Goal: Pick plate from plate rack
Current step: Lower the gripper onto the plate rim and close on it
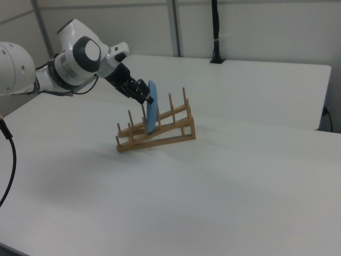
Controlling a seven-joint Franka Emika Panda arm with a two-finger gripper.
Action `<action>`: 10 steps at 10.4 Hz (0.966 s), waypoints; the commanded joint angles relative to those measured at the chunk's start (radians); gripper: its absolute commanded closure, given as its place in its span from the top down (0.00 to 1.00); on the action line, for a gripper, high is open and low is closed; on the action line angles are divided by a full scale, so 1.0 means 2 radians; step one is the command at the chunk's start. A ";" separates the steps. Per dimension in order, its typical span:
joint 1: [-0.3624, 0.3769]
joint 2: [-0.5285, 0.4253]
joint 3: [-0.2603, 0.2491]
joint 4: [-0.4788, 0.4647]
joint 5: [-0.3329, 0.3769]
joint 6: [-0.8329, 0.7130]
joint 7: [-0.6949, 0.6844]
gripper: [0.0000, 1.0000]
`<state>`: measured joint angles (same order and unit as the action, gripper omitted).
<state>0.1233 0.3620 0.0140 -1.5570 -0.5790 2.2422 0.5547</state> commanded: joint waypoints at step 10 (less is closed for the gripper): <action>0.000 0.008 -0.005 0.005 -0.039 0.014 0.011 0.22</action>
<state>0.1194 0.3711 0.0120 -1.5532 -0.6265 2.2461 0.5565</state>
